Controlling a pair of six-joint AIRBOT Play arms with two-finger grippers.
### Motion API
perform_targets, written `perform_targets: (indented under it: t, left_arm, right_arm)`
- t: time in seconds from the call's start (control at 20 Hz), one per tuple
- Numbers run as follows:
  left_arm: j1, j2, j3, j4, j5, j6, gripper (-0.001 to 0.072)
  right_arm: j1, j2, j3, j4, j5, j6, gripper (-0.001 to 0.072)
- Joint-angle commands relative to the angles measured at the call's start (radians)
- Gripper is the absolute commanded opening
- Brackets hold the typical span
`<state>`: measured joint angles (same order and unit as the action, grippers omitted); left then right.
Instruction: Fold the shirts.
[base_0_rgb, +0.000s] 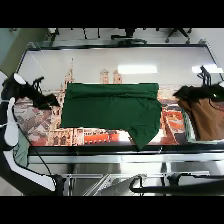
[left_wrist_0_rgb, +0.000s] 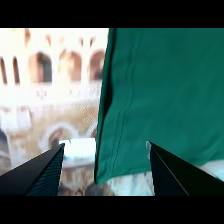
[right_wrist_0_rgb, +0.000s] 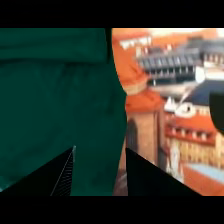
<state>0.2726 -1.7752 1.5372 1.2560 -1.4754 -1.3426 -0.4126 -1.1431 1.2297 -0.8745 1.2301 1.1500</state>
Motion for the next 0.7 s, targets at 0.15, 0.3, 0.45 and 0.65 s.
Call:
perform_targets:
  t: [0.15, 0.3, 0.45, 0.65]
  left_arm:
    - [0.040, 0.123, -0.406, -0.192, 0.190, 0.090, 0.0572]
    - [0.040, 0.123, -0.484, -0.333, 0.263, 0.150, 0.0571]
    - [0.040, 0.123, -0.465, -0.356, 0.286, 0.150, 0.0358]
    - [0.040, 0.123, -0.379, -0.367, 0.241, 0.150, 0.0013]
  right_arm:
    - [-0.018, 0.188, -0.409, -0.060, 0.050, 0.098, 0.0509]
    - [0.039, 0.188, -0.534, -0.036, -0.016, 0.096, 0.0509]
    - [0.126, 0.168, -0.598, -0.003, -0.094, 0.093, 0.0508]
    - [0.237, 0.106, -0.601, 0.042, -0.145, 0.092, 0.0501]
